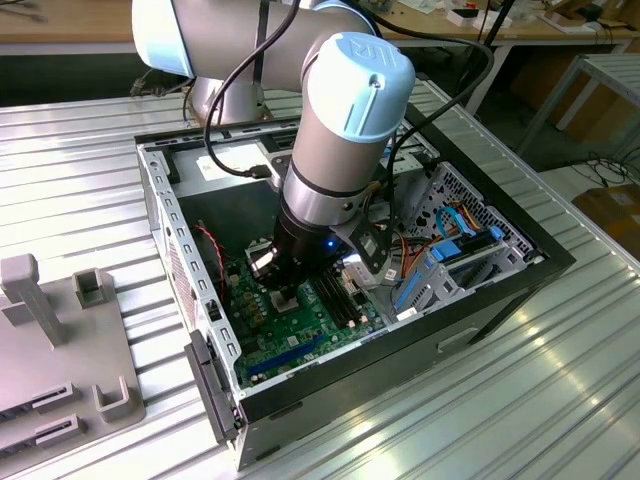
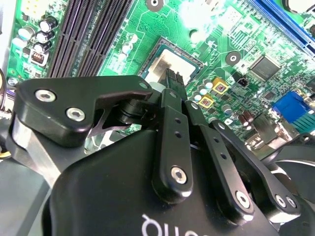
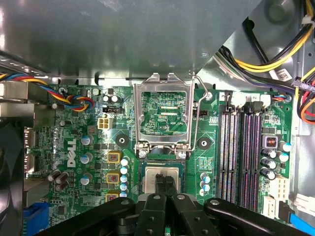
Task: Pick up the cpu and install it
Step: 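Close the cpu cover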
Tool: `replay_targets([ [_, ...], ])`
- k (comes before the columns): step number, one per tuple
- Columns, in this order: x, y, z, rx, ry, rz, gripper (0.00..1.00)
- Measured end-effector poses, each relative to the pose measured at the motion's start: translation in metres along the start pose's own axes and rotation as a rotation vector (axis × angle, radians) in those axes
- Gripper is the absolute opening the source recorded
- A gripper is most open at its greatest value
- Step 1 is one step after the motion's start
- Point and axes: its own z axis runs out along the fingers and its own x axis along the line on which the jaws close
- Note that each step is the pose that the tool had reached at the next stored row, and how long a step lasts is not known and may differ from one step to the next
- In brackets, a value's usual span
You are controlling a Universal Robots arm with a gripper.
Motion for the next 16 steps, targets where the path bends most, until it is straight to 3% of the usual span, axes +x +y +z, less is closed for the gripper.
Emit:
replay_targets([
  [16, 0.0000, 0.0000, -0.0007, 0.0008, 0.0009, -0.027, 0.11],
])
